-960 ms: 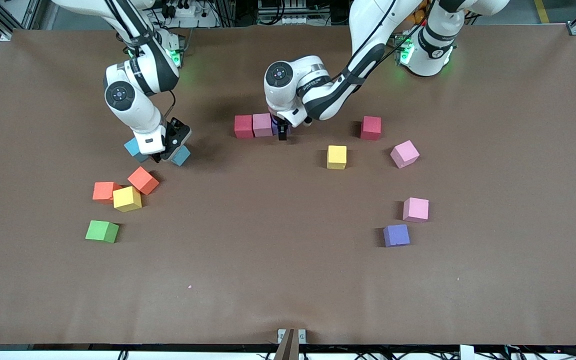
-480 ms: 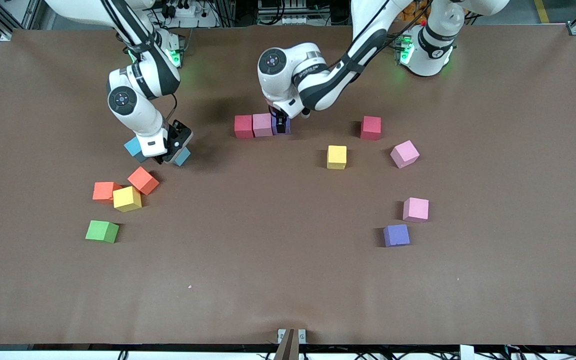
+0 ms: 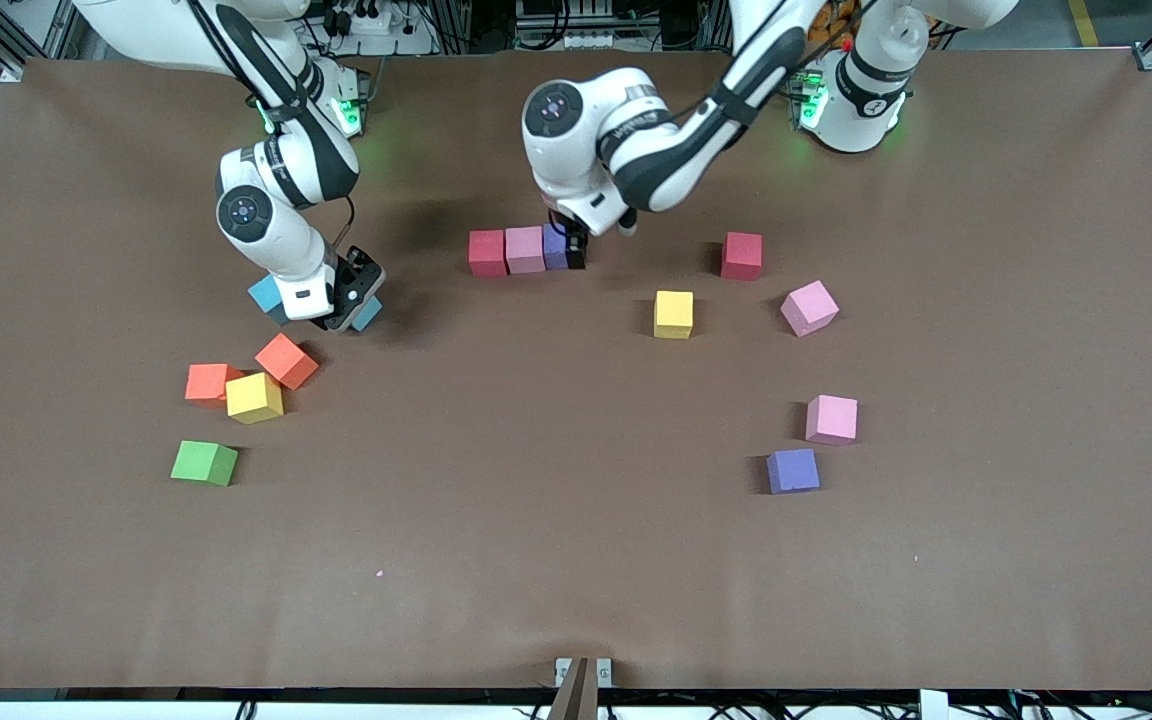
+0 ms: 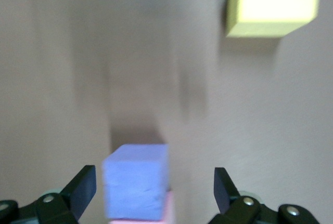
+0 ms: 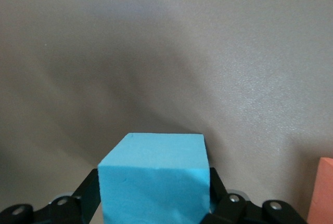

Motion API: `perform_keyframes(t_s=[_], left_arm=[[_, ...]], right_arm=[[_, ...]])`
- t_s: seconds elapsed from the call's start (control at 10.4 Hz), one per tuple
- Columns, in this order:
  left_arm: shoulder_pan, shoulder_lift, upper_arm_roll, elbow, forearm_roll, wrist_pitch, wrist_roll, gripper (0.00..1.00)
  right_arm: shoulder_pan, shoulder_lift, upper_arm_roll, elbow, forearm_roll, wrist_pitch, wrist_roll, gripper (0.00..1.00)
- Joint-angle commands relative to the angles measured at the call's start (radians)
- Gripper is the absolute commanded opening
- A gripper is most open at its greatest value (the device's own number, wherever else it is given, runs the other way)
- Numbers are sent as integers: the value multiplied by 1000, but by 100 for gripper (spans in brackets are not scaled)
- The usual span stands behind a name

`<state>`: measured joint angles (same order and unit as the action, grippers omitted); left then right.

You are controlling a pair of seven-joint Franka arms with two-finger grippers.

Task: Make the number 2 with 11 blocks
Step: 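Release purple with the left gripper while the right gripper grasps the cyan block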

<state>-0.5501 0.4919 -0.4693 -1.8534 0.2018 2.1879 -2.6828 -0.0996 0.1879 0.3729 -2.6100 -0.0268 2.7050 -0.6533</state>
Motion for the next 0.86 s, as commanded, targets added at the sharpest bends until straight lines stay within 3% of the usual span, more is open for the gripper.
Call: perform_keyframes(t_s=[0.0,0.29,0.77], left_arm=[[103,-24,-11,-13,21,-16,84,100],[206,-12,-9,-13,31,-14,217,100],[324,11,-8,-84,56,59,284,100]], right_arm=[[-14,-102,12,4,-22,-71,14,34],[12,-139,17,57,-9,-128,67,34],[199,-131,29,142,-2,-126,634,34]])
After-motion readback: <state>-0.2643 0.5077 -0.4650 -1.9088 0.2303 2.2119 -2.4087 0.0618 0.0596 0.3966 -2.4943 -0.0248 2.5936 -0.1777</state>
